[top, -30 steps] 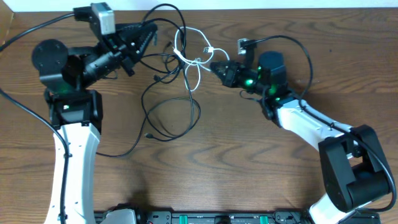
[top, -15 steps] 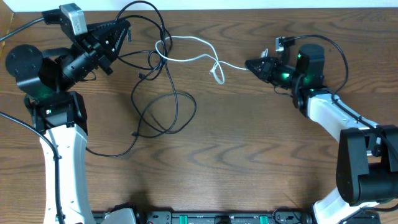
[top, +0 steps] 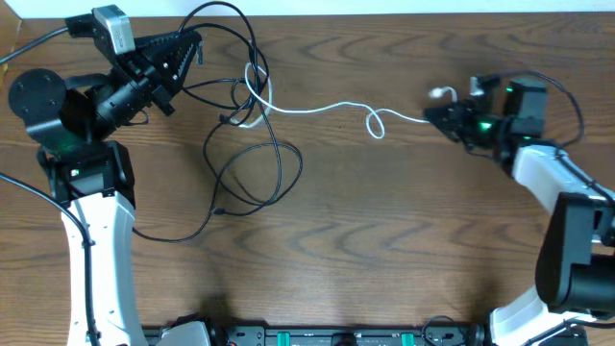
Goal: Untangle cables
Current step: 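Pull the white cable far right with the right gripper, stretching it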
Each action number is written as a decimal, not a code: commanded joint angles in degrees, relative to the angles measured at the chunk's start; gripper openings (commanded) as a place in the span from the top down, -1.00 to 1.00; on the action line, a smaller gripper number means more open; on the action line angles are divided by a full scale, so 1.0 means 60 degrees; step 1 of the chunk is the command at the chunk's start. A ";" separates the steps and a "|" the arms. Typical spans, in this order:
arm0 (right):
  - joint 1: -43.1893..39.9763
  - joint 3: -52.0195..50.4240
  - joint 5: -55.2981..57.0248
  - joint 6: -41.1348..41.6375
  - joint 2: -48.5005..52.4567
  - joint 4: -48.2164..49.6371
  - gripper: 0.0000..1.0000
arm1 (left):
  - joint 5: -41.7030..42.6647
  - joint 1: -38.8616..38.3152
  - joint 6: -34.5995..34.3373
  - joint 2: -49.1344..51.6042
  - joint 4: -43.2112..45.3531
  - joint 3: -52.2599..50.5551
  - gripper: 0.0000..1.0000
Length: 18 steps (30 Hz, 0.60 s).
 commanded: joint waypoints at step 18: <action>-0.5187 0.0040 0.0011 -0.2353 -0.0131 -0.1133 0.98 | -0.0069 0.0051 0.0204 -0.0124 0.0120 0.0091 0.85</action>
